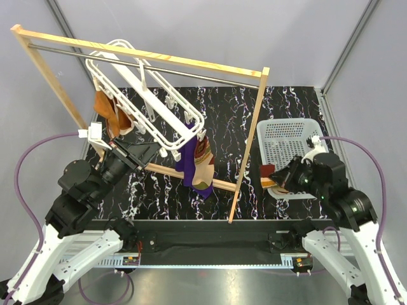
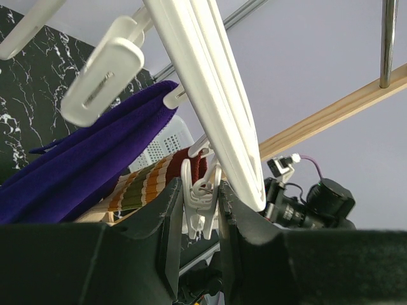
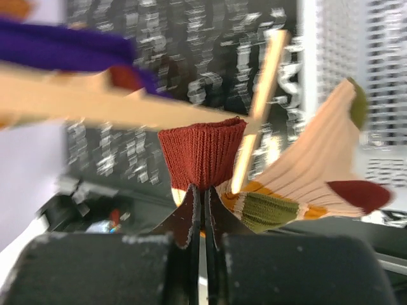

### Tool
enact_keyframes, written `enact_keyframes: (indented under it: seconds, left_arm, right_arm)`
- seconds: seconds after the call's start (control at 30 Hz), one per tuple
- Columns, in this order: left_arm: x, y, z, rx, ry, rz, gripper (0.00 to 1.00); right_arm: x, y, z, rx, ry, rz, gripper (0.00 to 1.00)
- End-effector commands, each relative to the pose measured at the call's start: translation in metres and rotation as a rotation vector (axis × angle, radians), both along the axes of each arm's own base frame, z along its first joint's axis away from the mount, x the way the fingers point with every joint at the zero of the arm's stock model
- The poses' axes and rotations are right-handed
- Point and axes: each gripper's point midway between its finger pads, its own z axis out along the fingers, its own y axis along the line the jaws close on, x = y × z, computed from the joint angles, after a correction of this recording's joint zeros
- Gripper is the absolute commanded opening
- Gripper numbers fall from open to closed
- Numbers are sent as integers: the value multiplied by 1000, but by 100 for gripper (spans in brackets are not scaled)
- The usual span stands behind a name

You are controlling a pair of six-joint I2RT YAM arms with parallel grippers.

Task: Clip the socks to the hanger
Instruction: Pick up the sock from the bin, then clamp the sock onto the hanger.

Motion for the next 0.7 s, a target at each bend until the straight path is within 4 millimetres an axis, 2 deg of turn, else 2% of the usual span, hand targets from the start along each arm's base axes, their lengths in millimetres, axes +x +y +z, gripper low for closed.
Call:
enact_keyframes:
  seconds: [0.0,0.07,0.23,0.4,0.53,0.6,0.67]
  left_arm:
    - [-1,0,-2,4,7,-5,0]
    - [0,-1,-3,8,10,-6,0]
    - [2,-2,-9,18,28,0,0]
    - [5,-8,-9,12,42,-16,0]
    - [6,-9,-12,10,54,-16,0]
    - [7,-10,-13,9,61,-16,0]
    - [8,-11,-14,9,66,-17,0]
  right_arm:
    - [-31,27,28,141,-21,184,0]
    - [-42,40,39,191,-39,286,0]
    - [-64,49,66,238,-122,427,0]
    - [-57,59,62,255,-92,471,0]
    - [-56,66,68,252,-107,515,0]
    - [-53,73,67,233,-96,532,0]
    - [-55,88,64,198,-91,574,0]
